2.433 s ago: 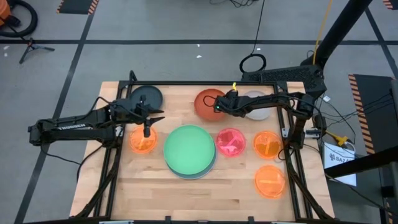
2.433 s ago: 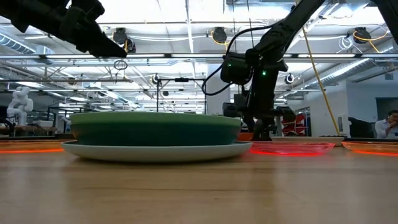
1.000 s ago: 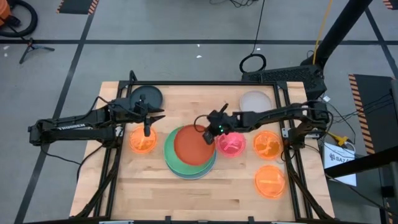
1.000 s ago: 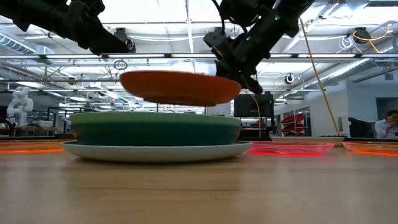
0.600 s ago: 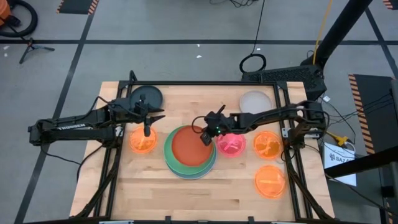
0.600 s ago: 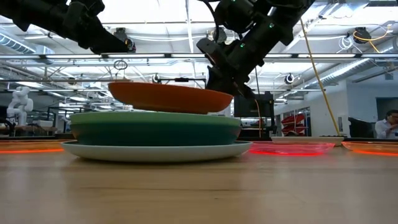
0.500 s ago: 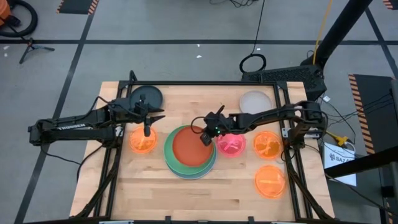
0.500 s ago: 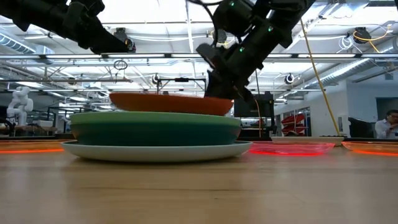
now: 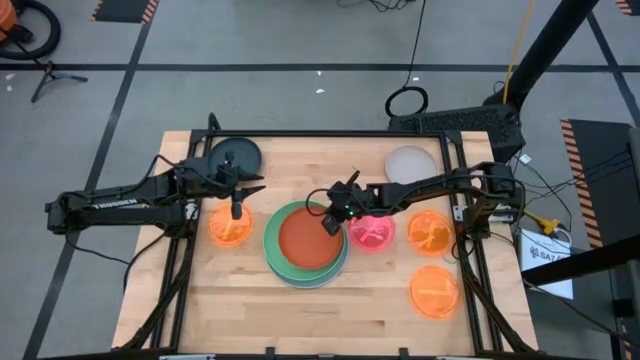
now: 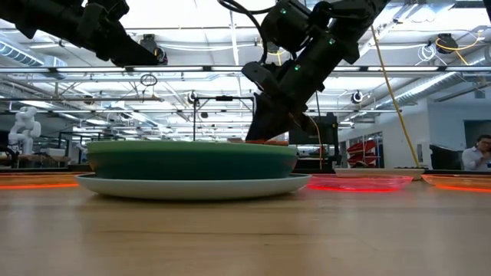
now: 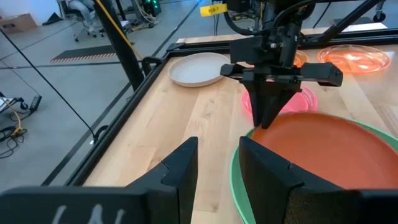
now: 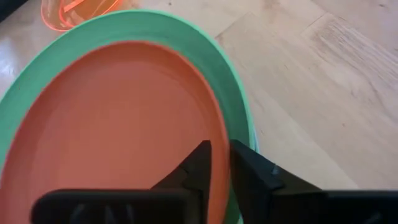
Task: Stack plastic plates
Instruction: Stack the orange plate on top of the light green plate, then stack the dark blue plate on top of the orange plate
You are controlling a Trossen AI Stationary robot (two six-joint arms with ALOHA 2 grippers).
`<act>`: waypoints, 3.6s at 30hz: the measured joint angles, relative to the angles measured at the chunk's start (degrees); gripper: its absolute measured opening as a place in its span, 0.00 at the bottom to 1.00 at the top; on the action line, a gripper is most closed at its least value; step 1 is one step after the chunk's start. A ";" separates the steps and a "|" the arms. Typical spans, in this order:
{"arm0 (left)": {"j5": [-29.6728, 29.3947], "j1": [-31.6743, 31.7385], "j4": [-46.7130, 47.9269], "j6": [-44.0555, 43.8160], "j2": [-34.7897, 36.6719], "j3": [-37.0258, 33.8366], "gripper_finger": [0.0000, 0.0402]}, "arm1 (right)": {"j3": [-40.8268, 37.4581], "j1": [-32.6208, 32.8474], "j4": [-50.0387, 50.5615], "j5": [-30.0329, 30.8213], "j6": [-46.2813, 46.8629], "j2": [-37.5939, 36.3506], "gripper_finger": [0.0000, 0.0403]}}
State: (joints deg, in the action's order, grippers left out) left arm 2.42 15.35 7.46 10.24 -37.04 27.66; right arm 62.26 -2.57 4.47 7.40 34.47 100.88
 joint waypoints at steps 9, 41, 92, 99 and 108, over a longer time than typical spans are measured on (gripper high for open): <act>0.00 0.00 0.29 -0.13 0.00 0.02 0.31 | 0.00 -1.12 0.02 0.00 -2.13 -0.02 0.27; -23.17 12.16 26.24 -23.25 -12.20 5.41 0.25 | 0.04 -3.98 0.56 13.51 -17.63 -6.51 0.28; -18.55 16.49 12.60 -16.69 -45.79 5.77 0.23 | 0.02 -4.90 0.50 13.51 -17.16 -6.49 0.28; -20.01 15.52 12.25 -14.42 -45.54 5.96 0.04 | 0.02 -4.90 0.50 13.51 -15.62 -6.49 0.28; -19.67 11.54 13.71 -7.15 -44.06 5.77 0.03 | 0.02 -4.90 0.48 13.51 -13.92 -6.49 0.28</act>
State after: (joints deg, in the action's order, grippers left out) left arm -17.26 26.89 21.17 3.09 -81.10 33.43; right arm 62.28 -7.46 4.95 20.91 20.55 94.39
